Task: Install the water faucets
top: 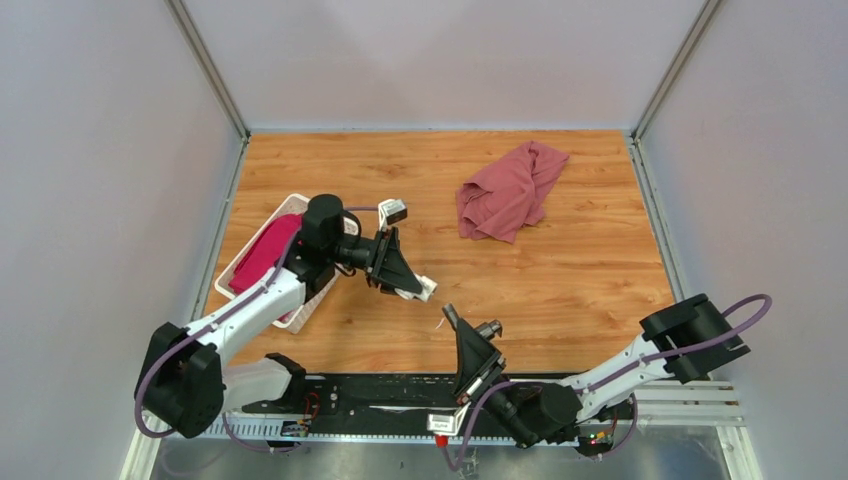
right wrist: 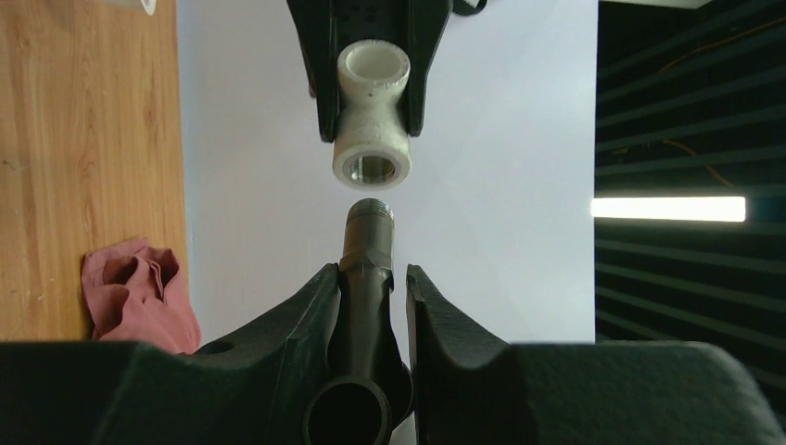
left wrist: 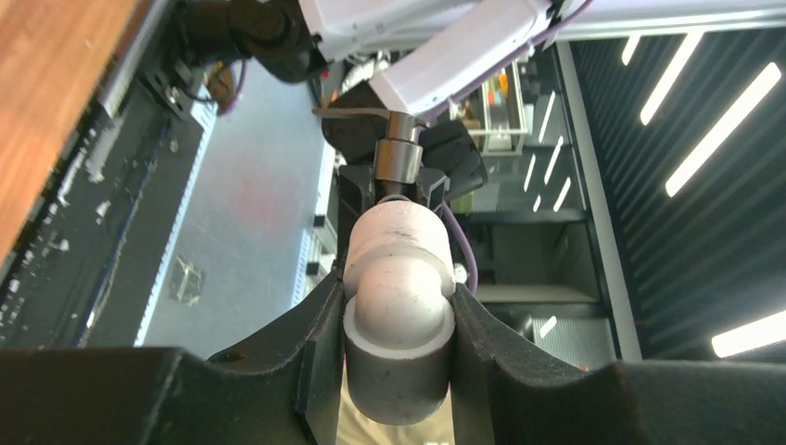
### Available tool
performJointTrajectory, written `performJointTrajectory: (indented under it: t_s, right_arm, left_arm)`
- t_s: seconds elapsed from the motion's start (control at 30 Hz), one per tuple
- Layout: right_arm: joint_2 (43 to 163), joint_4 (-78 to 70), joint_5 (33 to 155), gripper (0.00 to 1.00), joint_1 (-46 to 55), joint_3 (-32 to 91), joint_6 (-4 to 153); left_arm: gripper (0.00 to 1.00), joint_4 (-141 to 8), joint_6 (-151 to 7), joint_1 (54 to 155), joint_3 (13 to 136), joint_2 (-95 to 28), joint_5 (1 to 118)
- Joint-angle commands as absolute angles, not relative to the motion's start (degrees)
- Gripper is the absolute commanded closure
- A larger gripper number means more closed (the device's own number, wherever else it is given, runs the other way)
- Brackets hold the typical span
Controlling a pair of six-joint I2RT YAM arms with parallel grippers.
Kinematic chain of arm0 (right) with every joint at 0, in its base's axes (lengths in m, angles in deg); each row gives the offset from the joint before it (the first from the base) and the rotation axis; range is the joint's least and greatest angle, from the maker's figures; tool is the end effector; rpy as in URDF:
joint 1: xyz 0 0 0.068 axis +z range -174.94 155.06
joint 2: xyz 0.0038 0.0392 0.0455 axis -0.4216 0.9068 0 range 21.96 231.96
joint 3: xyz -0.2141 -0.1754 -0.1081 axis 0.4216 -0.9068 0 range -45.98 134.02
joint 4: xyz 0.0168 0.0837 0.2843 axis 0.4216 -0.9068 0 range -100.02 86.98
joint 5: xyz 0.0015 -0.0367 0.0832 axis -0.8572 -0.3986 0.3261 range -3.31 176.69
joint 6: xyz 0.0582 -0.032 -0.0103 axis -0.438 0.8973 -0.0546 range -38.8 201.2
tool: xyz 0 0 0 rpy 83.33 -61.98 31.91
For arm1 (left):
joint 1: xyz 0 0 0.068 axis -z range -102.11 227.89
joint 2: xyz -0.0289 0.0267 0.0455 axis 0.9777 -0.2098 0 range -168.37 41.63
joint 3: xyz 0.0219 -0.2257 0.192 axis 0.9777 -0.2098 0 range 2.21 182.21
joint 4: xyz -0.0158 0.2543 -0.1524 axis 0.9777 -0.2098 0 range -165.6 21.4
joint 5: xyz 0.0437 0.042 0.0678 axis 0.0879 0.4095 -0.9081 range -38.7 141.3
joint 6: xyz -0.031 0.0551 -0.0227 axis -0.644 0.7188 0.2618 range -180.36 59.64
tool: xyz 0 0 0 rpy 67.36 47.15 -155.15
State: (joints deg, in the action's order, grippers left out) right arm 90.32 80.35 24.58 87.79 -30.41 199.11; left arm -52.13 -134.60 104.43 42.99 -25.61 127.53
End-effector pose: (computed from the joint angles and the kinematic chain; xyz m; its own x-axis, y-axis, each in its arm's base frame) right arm -0.0403 0.2187 0.2439 0.7331 -0.6801 0.0055 0.1658 0.1709 -0.9713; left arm 0.2212 -0.1687 0.2929 -0.9681 0.2273 -0.1054 0.1120 0.0162 -0.9936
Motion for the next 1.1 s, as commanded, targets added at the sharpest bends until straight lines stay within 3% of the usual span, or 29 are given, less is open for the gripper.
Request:
performJointTrajectory:
  t_s: [0.0, 1.07]
  right_arm:
    - [92.3, 88.5, 26.5, 1.0, 92.3, -30.4, 209.9]
    - [97.6, 88.5, 27.4, 1.0, 96.1, -26.8, 210.5]
  left_arm:
    - [1.0, -51.3, -134.0, 106.9, 40.6, -23.3, 129.1]
    - [1.0, -51.3, -137.4, 114.3, 33.5, -15.0, 128.6]
